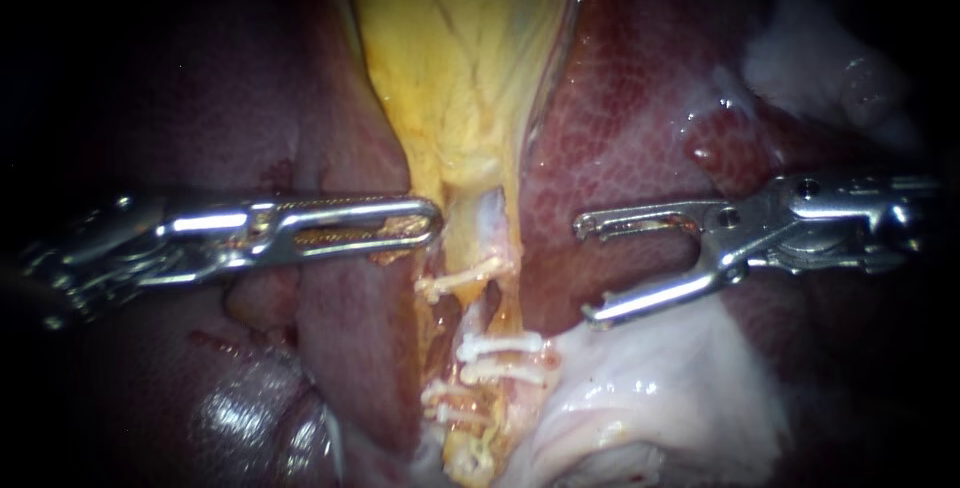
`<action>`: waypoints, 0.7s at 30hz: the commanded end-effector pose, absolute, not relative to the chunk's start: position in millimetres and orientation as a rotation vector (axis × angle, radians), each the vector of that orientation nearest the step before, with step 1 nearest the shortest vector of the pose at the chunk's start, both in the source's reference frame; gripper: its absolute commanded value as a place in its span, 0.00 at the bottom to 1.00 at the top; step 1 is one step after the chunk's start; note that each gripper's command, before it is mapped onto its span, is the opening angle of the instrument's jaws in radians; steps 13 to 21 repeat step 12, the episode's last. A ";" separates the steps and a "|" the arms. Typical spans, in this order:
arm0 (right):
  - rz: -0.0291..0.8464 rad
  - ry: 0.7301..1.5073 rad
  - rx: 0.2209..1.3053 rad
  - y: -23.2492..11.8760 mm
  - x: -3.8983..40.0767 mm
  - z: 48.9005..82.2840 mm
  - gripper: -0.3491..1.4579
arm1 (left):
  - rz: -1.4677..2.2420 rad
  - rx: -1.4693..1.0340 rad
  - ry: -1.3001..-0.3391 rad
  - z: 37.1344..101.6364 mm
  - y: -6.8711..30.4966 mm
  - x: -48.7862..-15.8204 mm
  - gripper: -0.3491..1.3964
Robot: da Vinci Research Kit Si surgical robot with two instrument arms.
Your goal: Going back second clip right tube
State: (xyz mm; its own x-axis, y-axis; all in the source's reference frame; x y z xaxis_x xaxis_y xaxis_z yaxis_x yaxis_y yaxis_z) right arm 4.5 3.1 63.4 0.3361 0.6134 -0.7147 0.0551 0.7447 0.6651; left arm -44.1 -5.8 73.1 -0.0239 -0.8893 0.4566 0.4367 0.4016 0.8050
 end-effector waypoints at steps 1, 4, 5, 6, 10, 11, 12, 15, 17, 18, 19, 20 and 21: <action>0.402 1.189 0.667 3.1 4.5 63.4 0.52 | -1.131 0.500 -1.156 73.1 -5.8 -44.2 0.00; 0.404 1.189 0.664 3.1 4.6 63.4 0.52 | -1.130 0.500 -1.156 73.0 -5.9 -44.2 0.00; 0.401 1.189 0.667 3.0 4.6 63.4 0.52 | -1.130 0.500 -1.156 73.0 -5.9 -44.2 0.00; 0.399 1.190 0.669 3.0 4.6 63.5 0.52 | -1.130 0.500 -1.156 73.0 -5.9 -44.2 0.00; 0.391 1.192 0.677 2.8 4.9 63.6 0.52 | -1.131 0.501 -1.156 72.7 -5.9 -44.1 0.00; 0.389 1.192 0.679 2.7 5.0 63.6 0.52 | -1.131 0.502 -1.156 72.6 -5.9 -44.1 0.00; 0.384 1.193 0.683 2.6 5.2 63.7 0.52 | -1.131 0.503 -1.156 72.5 -5.8 -44.1 0.00; 0.384 1.193 0.683 2.6 5.2 63.7 0.52 | -1.131 0.503 -1.156 72.5 -5.8 -44.1 0.00; 0.384 1.193 0.683 2.6 5.2 63.7 0.52 | -1.131 0.503 -1.156 72.5 -5.8 -44.1 0.00; 0.384 1.193 0.683 2.6 5.2 63.7 0.52 | -1.131 0.503 -1.156 72.5 -5.8 -44.1 0.00; 0.384 1.193 0.683 2.6 5.2 63.7 0.52 | -1.131 0.503 -1.156 72.5 -5.8 -44.1 0.00; 0.384 1.193 0.683 2.6 5.2 63.7 0.52 | -1.131 0.503 -1.156 72.5 -5.8 -44.1 0.00; 0.384 1.193 0.683 2.6 5.2 63.7 0.52 | -1.131 0.503 -1.156 72.5 -5.8 -44.1 0.00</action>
